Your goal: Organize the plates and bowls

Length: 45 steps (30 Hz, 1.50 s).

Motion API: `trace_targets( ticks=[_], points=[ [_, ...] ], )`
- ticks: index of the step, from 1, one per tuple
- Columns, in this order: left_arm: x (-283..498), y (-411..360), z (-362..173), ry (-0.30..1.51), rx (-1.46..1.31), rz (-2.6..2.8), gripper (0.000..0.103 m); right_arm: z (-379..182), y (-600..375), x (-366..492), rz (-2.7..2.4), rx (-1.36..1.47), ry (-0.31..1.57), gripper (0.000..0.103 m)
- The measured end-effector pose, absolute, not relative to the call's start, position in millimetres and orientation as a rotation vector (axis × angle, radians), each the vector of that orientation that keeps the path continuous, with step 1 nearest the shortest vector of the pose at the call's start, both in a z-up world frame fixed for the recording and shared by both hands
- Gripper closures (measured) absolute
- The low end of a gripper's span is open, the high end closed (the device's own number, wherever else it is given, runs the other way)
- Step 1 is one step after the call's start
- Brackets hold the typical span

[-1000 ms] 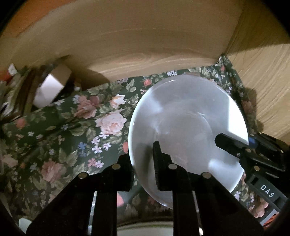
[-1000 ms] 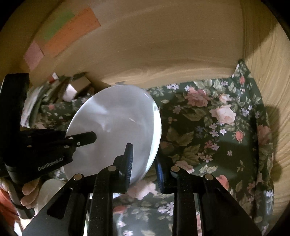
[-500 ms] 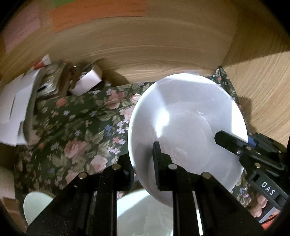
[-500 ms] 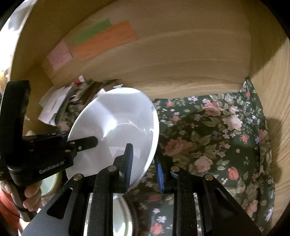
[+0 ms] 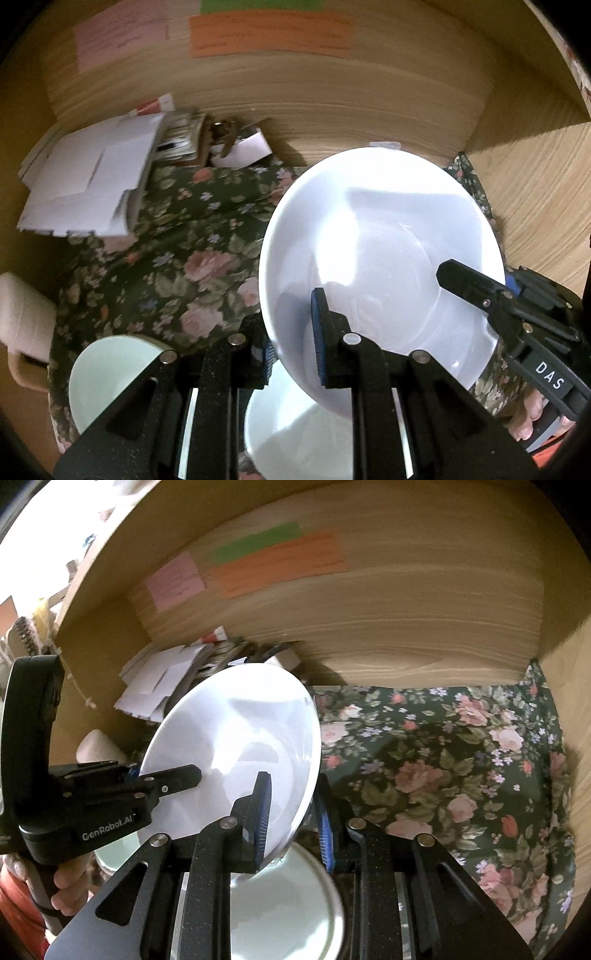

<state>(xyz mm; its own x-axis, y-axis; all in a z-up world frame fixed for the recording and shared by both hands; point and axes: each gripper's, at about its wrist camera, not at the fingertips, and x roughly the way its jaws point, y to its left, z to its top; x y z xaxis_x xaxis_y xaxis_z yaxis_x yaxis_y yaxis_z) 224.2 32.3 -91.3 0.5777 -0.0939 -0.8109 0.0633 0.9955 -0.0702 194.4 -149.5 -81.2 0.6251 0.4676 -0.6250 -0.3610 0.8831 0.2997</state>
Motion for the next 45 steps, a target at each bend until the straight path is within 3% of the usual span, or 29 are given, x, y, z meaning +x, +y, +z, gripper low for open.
trace_targets(
  ticks=[27,45],
  points=[
    [139,140,-98,0.925,-0.131,0.1,0.086,-91,-34,167,0.693,0.082,0.797,0.082],
    [111,186,-139,0.977,-0.196,0.17,0.085,-129,22,168,0.762,0.036,0.899,0.082]
  ],
)
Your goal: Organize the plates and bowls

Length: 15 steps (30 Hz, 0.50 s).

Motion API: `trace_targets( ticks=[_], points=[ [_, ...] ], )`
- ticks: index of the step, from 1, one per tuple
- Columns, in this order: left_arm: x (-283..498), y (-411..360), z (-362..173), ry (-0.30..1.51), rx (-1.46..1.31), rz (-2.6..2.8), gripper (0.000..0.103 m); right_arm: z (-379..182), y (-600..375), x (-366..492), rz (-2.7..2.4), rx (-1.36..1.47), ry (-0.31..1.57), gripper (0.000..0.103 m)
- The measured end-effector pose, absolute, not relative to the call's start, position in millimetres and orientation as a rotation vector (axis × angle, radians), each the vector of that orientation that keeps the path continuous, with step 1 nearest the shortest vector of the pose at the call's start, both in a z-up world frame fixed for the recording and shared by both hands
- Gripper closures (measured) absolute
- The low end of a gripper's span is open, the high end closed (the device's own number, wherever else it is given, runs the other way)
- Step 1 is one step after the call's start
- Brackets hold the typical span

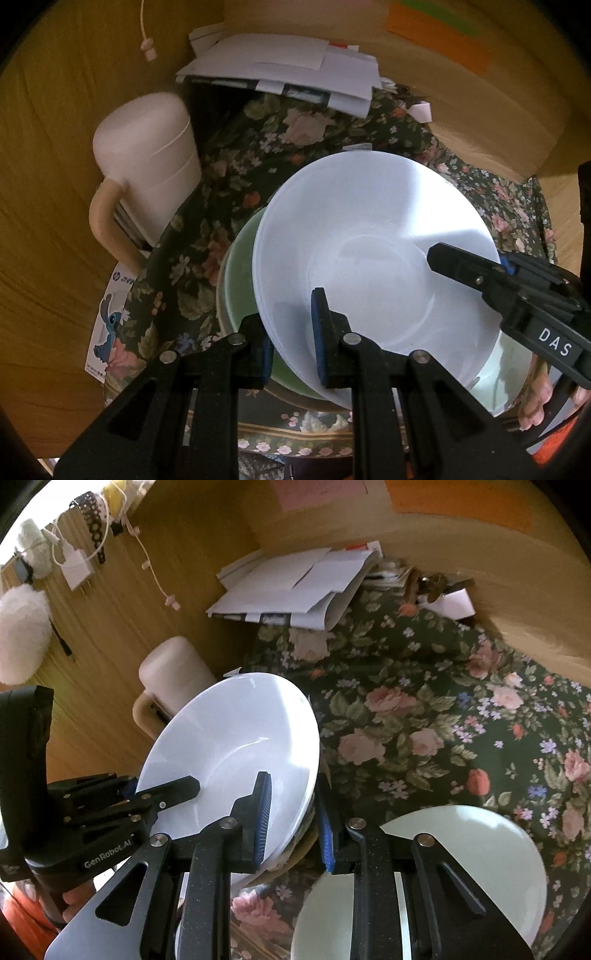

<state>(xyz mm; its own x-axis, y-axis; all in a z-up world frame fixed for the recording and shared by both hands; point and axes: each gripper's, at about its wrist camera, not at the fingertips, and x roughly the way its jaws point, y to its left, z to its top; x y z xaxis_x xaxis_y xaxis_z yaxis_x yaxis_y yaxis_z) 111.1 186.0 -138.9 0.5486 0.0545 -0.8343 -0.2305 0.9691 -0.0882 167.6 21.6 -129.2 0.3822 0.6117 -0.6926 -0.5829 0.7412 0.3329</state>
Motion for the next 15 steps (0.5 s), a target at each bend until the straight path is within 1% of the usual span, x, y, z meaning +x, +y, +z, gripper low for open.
trace_targets(
  ticks=[10,15],
  points=[
    [108,190,-143,0.963,-0.159,0.167,0.085,-141,33,169,0.769,0.013,0.926,0.081],
    [108,191,-144,0.967,-0.163,0.162,0.085,-140,36,169,0.76,-0.024,0.922,0.079]
  ],
)
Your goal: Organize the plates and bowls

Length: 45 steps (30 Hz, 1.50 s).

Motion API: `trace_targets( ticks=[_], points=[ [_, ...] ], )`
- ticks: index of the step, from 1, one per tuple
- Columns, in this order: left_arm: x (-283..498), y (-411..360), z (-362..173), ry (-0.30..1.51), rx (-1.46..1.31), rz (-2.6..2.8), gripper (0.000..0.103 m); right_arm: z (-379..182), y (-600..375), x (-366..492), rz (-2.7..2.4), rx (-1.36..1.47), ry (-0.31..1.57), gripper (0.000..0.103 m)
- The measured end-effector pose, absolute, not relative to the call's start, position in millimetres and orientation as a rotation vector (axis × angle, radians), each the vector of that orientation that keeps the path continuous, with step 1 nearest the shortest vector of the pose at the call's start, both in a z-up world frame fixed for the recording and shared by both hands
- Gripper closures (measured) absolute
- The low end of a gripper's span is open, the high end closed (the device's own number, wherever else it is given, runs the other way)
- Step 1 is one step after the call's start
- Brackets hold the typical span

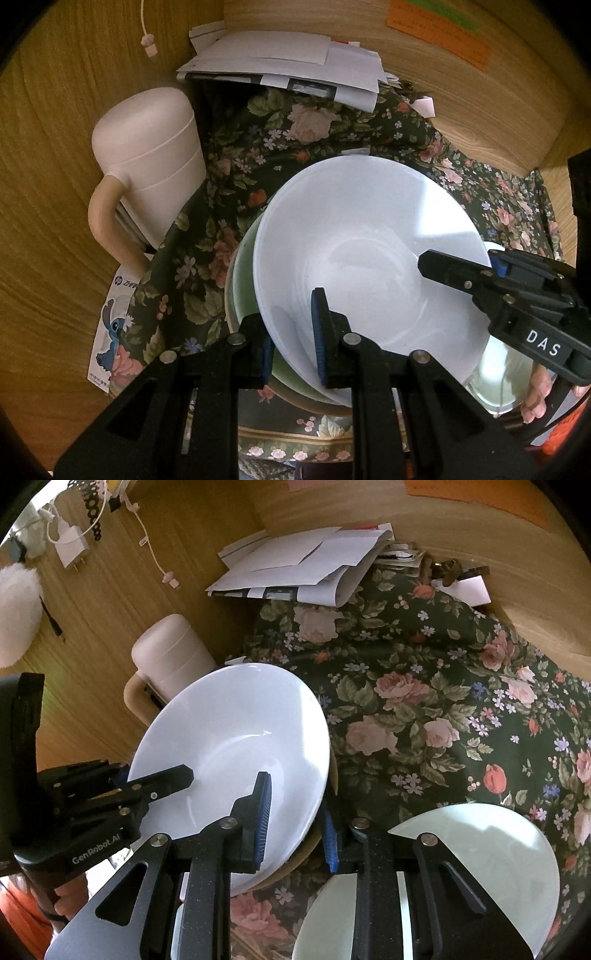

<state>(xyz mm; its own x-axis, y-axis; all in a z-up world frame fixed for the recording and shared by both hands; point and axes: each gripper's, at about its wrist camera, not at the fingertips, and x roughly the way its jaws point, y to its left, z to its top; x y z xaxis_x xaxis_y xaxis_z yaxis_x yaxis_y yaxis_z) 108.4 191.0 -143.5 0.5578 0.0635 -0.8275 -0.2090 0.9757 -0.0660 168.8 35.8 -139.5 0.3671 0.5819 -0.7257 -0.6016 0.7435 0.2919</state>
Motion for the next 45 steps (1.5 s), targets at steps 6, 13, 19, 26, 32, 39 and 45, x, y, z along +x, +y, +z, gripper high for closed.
trace_targets(
  ticks=[6,13,19,26,32,39,45],
  points=[
    [114,189,-145,0.969,-0.155,0.151,0.085,-136,32,168,0.779,-0.037,0.922,0.07],
    [117,188,-143,0.972,-0.136,0.146,0.085,-127,27,164,0.77,-0.057,0.884,0.066],
    [120,192,-136,0.961,-0.12,0.169,0.085,-124,22,162,0.77,-0.049,0.872,0.061],
    [118,195,-131,0.967,-0.138,0.152,0.085,-122,19,160,0.762,-0.045,0.865,0.055],
    [113,207,-128,0.976,-0.206,0.128,0.085,-120,17,160,0.756,-0.043,0.864,0.055],
    [97,209,-114,0.924,-0.215,0.134,0.081,-122,18,161,0.752,-0.06,0.875,0.054],
    [87,218,-110,0.888,-0.212,0.18,0.055,-125,18,161,0.761,-0.056,0.887,0.052]
  ],
)
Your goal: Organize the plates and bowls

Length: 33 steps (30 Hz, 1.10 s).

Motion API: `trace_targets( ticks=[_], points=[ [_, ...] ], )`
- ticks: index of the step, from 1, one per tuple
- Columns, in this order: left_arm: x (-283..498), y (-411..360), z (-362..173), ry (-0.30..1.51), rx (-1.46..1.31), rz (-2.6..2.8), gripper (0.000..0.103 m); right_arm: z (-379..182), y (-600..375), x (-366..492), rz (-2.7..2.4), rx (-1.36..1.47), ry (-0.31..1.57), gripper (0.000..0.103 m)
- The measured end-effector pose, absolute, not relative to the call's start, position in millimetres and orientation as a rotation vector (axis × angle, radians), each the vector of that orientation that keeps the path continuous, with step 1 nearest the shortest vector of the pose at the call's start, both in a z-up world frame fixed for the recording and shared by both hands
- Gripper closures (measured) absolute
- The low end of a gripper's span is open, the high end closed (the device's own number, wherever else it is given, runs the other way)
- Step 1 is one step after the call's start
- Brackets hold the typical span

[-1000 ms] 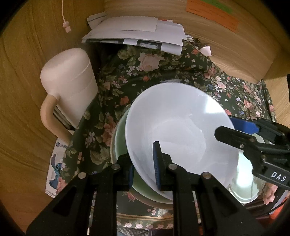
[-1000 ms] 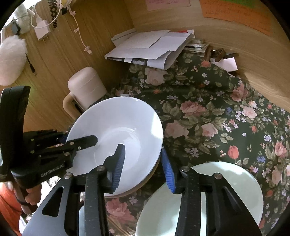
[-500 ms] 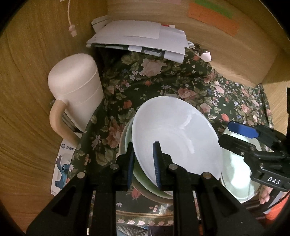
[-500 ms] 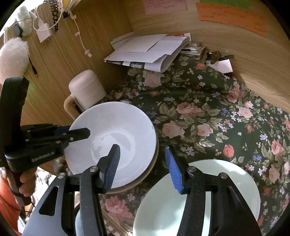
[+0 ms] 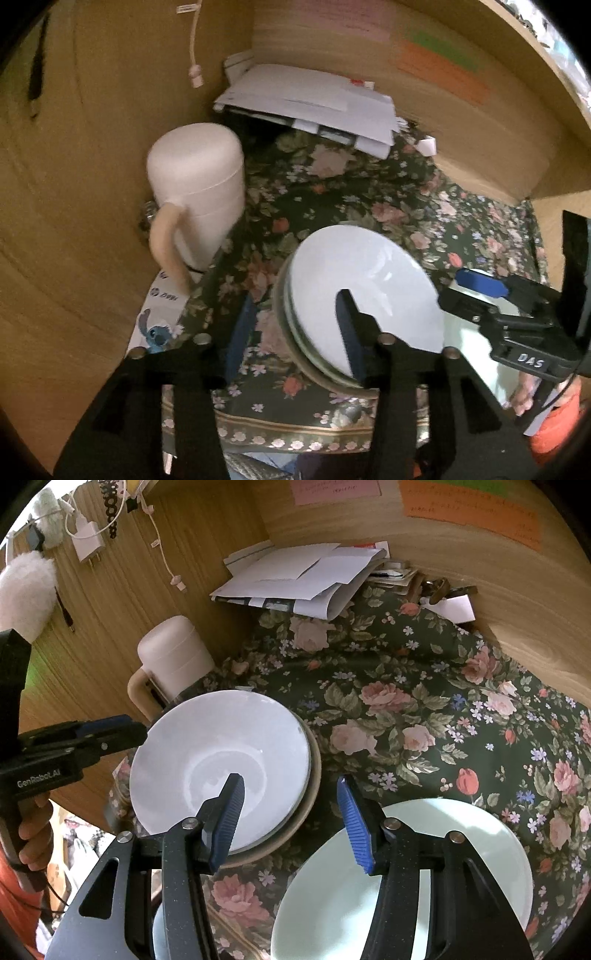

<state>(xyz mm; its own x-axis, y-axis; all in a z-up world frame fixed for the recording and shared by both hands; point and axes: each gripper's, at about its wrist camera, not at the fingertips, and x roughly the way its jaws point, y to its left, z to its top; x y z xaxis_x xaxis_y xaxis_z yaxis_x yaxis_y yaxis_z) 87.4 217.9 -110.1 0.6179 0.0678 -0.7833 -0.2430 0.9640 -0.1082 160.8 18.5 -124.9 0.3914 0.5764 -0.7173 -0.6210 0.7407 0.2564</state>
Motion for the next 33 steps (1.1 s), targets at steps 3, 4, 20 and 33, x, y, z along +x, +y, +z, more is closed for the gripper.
trace_targets(
  ticks=[3,4,20,33],
  points=[
    [88,219,-123,0.919,-0.209,0.182,0.054,-128,21,161,0.763,-0.065,0.9,0.052],
    [88,220,-127,0.932,-0.221,0.175,0.054,-130,22,162,0.764,-0.068,0.906,0.052],
    [94,218,-165,0.999,-0.326,0.116,0.05,-148,43,165,0.792,-0.102,0.977,0.049],
    [102,212,-172,0.995,-0.338,0.126,0.062,-163,49,180,0.766,-0.075,1.026,0.062]
  ],
)
